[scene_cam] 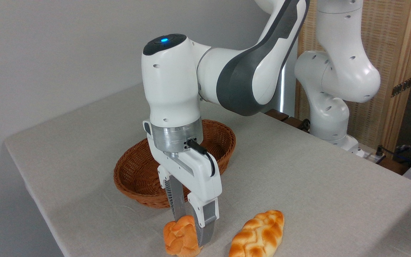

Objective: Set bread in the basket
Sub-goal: 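Lower the gripper around the round orange bun and close on it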

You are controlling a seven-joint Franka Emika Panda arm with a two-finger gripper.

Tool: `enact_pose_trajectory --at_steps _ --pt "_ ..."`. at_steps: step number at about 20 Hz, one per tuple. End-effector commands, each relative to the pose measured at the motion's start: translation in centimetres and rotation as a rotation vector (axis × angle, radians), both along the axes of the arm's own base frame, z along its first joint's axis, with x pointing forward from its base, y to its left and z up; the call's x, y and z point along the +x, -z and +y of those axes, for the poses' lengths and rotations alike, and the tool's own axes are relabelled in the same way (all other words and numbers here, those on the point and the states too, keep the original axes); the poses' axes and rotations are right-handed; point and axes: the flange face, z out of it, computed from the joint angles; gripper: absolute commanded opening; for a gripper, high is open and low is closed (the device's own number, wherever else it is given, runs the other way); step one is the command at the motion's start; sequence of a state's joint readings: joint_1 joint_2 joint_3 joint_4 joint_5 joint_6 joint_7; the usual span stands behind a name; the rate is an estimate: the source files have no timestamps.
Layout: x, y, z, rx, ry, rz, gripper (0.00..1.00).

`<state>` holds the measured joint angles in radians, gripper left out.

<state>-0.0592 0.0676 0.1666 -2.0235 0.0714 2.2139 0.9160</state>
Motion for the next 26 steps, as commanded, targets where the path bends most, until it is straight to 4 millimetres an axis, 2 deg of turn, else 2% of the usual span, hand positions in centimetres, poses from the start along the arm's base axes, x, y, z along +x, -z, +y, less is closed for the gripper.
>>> enact_pose_trajectory --at_steps 1,10,11,12,13,14,16,19,26 --pt "0.4 0.6 0.3 0.013 0.020 -0.027 1.00" --pt "1.2 2.0 -0.1 0.019 0.032 -0.046 1.00" --pt "1.2 2.0 -0.1 0.020 0.036 -0.047 0.94" --pt "1.2 2.0 -0.2 0.020 0.037 -0.047 0.84" --pt "1.2 2.0 -0.3 0.021 0.043 -0.047 0.67" --pt "1.2 2.1 -0.5 0.024 0.075 -0.043 0.55" --pt "1.1 2.1 -0.5 0.032 0.147 -0.035 0.43" --pt "1.1 2.1 -0.5 0.033 0.155 -0.033 0.27" --pt "1.1 2.1 -0.5 0.034 0.163 -0.032 0.27"
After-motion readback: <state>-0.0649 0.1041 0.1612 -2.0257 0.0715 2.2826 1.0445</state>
